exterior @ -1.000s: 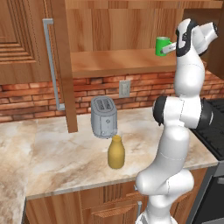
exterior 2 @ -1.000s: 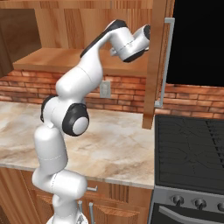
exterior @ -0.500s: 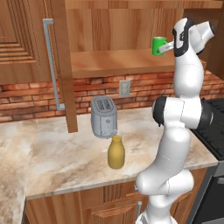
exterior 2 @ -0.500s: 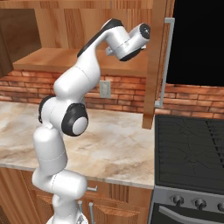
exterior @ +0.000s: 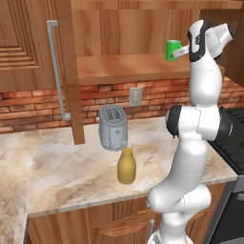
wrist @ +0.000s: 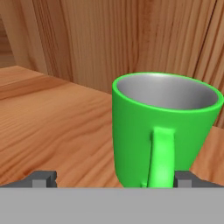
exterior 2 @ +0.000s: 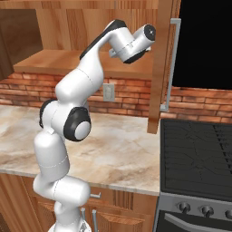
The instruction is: There is a tray on the dining counter. Grab the cup, mug, and pitcher and place them on the tray. The pitcher may be placed next to the tray if it cannot fit the tray.
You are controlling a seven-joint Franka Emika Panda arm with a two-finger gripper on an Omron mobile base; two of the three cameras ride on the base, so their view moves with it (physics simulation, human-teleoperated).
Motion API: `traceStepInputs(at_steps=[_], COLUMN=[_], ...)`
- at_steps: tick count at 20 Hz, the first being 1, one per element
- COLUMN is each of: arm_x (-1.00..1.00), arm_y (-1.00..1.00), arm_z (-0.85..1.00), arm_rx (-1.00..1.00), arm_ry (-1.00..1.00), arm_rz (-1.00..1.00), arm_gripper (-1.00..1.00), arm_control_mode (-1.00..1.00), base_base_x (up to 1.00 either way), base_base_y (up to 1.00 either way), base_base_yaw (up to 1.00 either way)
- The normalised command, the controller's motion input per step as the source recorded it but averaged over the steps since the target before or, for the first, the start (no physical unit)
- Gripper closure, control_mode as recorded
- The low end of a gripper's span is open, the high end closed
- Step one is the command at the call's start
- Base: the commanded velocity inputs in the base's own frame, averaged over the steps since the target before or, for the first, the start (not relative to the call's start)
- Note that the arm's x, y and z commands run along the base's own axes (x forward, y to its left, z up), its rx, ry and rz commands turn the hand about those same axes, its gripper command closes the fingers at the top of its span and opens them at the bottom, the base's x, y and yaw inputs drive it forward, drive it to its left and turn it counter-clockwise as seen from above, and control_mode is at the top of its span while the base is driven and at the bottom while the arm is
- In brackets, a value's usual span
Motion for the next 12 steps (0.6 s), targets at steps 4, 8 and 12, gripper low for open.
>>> traceStepInputs(at_steps=[4, 8, 12], arm_x=[0.0, 0.0, 0.0], arm_y=[0.0, 0.0, 0.0], arm_z=[0.0, 0.0, 0.0], arm_rx=[0.0, 0.0, 0.0], arm_ry=[0.0, 0.0, 0.0], arm_rz=[0.0, 0.0, 0.0], arm_gripper=[-1.0, -1.0, 1.0], arm_control_mode=[-1.0, -1.0, -1.0], base_base_x=[0.0, 0.0, 0.0], base_base_y=[0.0, 0.0, 0.0], base_base_yaw=[0.0, 0.0, 0.0])
